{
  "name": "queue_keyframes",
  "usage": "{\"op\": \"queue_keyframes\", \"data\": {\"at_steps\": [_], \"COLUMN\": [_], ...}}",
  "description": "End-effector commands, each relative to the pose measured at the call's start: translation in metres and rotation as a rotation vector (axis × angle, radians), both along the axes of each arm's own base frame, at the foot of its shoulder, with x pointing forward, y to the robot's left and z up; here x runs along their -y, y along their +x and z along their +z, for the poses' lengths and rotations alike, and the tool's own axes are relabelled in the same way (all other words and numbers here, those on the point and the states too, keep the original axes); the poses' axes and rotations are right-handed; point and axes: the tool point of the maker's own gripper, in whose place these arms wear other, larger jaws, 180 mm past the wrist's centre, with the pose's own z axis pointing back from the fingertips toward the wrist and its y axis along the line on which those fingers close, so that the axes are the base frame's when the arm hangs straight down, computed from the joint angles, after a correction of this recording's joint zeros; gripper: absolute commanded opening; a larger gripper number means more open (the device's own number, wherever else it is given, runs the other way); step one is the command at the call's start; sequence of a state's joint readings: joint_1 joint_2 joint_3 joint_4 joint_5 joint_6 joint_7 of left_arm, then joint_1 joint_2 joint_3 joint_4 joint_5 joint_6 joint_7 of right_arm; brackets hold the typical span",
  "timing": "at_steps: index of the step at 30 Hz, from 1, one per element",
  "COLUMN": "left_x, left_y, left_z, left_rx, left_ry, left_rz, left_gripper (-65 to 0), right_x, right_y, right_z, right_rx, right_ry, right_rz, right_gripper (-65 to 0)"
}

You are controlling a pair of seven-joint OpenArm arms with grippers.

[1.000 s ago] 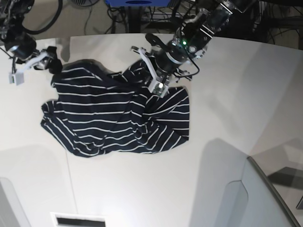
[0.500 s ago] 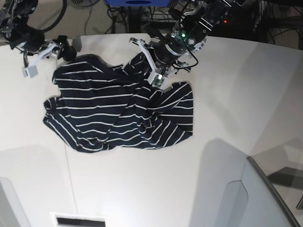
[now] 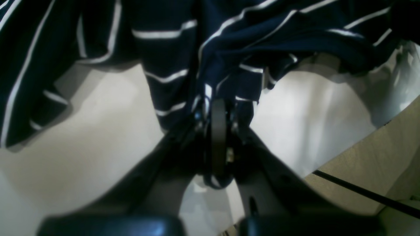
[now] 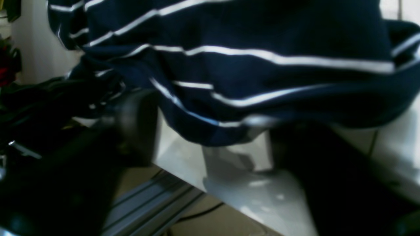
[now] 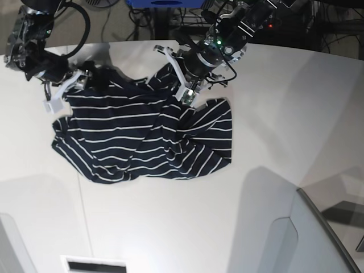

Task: Layout the t-shirt on the table in an organized manner, then fold the t-shirt properly
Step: 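Regrasp the shirt edges with both grippers near the collar, then lift the shirt high with both grippers and shake it out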

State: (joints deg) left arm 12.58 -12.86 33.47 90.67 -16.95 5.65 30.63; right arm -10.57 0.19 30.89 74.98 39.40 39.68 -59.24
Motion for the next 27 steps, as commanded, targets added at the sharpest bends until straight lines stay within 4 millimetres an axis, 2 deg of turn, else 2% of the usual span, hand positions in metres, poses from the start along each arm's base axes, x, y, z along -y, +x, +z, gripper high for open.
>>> {"op": "queue_keyframes", "data": {"at_steps": [1,3,4,5,6,9,14,19,24,27], "left_x": [0.004,0.004,0.004,0.003,0.003,0.006,0.016,0.024,0.006,-0.007], "left_y": [0.007,0.008,0.010,0.011,0.013,0.025,0.051,0.076,0.106,0.120], "left_z": [0.008,0.009,0.010,0.012,0.013,0.026,0.067,0.107,0.141,0.161], "left_rx": [0.032,0.035,0.040,0.044,0.048,0.090,0.200,0.311,0.408,0.464], "left_ry": [-0.022,-0.022,-0.023,-0.024,-0.026,-0.041,-0.094,-0.138,-0.157,-0.169], "left_rz": [0.000,0.001,0.004,0.006,0.007,0.005,-0.003,-0.012,0.059,0.108], "left_gripper": [-65.0,-65.0,-65.0,-65.0,-65.0,-65.0,-65.0,-65.0,-65.0,-65.0], "right_x": [0.006,0.004,0.005,0.008,0.009,0.016,0.025,0.046,0.066,0.075], "right_y": [0.003,0.005,0.006,0.008,0.008,0.017,0.036,0.062,0.083,0.094], "right_z": [0.004,0.006,0.008,0.012,0.016,0.037,0.075,0.116,0.161,0.181], "right_rx": [0.018,0.022,0.029,0.037,0.044,0.092,0.197,0.288,0.405,0.458], "right_ry": [-0.011,-0.006,-0.015,-0.031,-0.045,-0.110,-0.210,-0.297,-0.410,-0.460], "right_rz": [0.004,0.008,0.013,0.018,0.031,0.073,0.115,0.061,0.055,0.060], "right_gripper": [-40.4,-61.4,-65.0,-64.5,-60.9,-65.0,-64.2,-64.2,-64.2,-64.2]}}
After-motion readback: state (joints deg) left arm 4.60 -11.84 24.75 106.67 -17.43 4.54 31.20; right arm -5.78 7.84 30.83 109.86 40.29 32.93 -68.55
